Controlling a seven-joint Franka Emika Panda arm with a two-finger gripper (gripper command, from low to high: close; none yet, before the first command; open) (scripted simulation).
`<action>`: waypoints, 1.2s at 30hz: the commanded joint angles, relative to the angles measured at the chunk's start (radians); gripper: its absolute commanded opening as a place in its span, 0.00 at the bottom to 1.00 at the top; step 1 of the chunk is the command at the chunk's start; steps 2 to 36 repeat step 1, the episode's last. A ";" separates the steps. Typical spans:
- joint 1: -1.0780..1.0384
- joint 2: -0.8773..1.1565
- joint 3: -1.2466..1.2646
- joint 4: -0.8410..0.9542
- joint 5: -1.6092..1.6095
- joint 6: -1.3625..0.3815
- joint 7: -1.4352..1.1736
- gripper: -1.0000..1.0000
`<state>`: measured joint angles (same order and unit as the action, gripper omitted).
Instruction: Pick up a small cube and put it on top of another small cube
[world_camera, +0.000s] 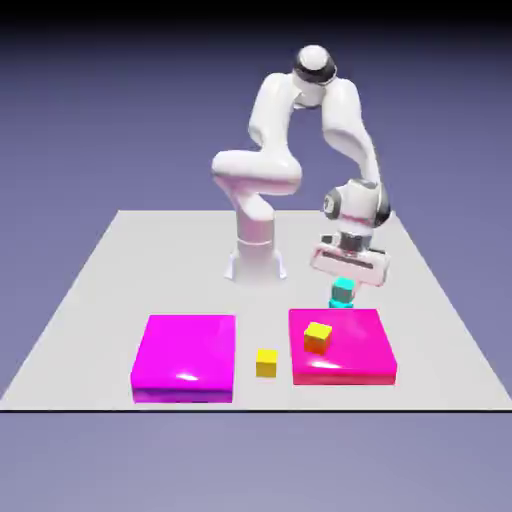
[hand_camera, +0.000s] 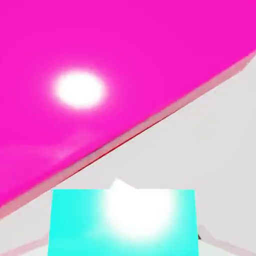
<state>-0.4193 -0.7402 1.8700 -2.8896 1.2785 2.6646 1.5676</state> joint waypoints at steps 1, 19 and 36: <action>0.000 0.000 0.000 0.000 0.000 0.000 0.000 1.00; 0.000 0.000 0.000 0.000 0.000 0.000 0.000 1.00; 0.000 0.000 0.000 0.000 0.000 0.000 0.000 1.00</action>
